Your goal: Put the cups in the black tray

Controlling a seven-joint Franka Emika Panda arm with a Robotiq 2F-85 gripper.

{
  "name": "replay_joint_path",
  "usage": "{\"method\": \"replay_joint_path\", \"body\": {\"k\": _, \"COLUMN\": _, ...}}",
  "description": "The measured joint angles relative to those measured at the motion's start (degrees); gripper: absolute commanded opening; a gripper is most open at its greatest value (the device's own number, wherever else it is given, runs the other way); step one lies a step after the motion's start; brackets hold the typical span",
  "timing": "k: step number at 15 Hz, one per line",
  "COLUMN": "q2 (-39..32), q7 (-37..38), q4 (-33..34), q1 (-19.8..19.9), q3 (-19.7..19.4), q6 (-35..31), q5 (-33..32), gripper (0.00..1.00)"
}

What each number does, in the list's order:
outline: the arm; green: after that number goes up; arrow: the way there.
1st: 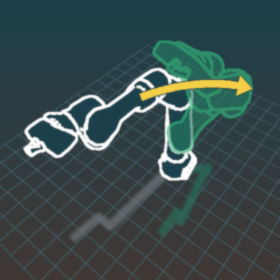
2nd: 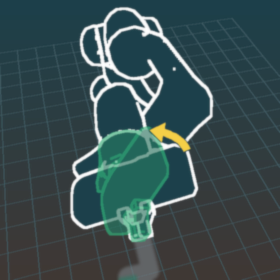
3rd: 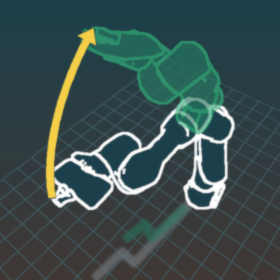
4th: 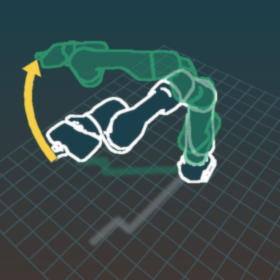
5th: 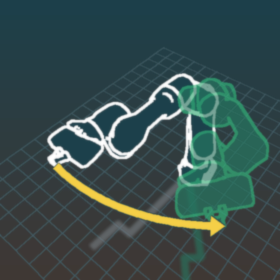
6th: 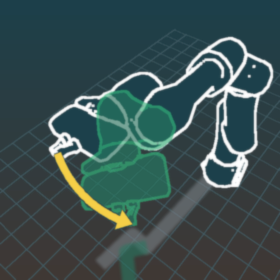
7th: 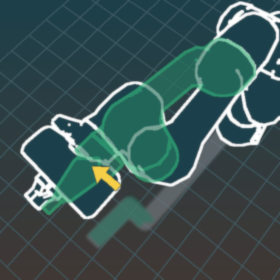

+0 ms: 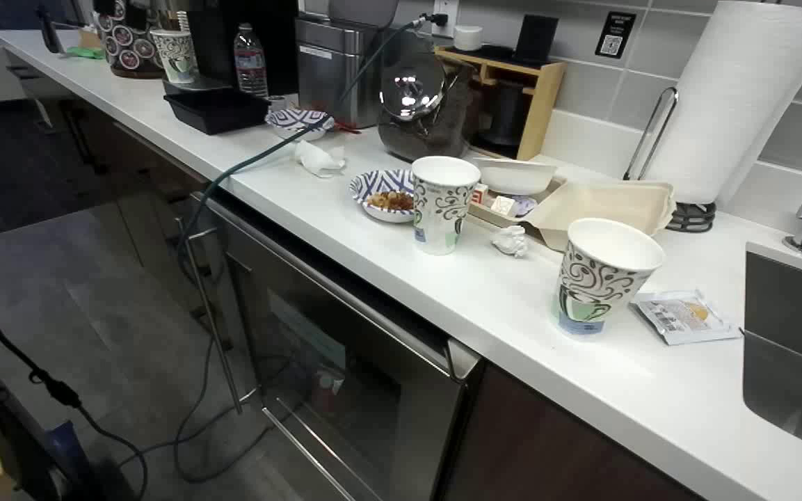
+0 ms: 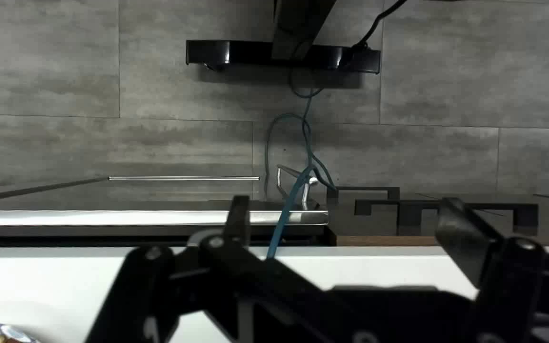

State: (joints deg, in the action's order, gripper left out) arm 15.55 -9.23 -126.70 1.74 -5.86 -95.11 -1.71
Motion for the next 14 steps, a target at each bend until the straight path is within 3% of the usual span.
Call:
{"method": "replay_joint_path", "body": {"k": 11, "q2": 0.0, "q7": 0.1, "q4": 0.0, "q1": 0.0, "q3": 0.2, "q6": 0.0, "q5": 0.4, "gripper": 1.0}}
{"method": "replay_joint_path", "body": {"k": 14, "q2": 0.0, "q7": 2.0, "q4": 0.2, "q1": -1.1, "q3": 2.1, "q6": 0.0, "q5": 5.4, "gripper": 1.0}}
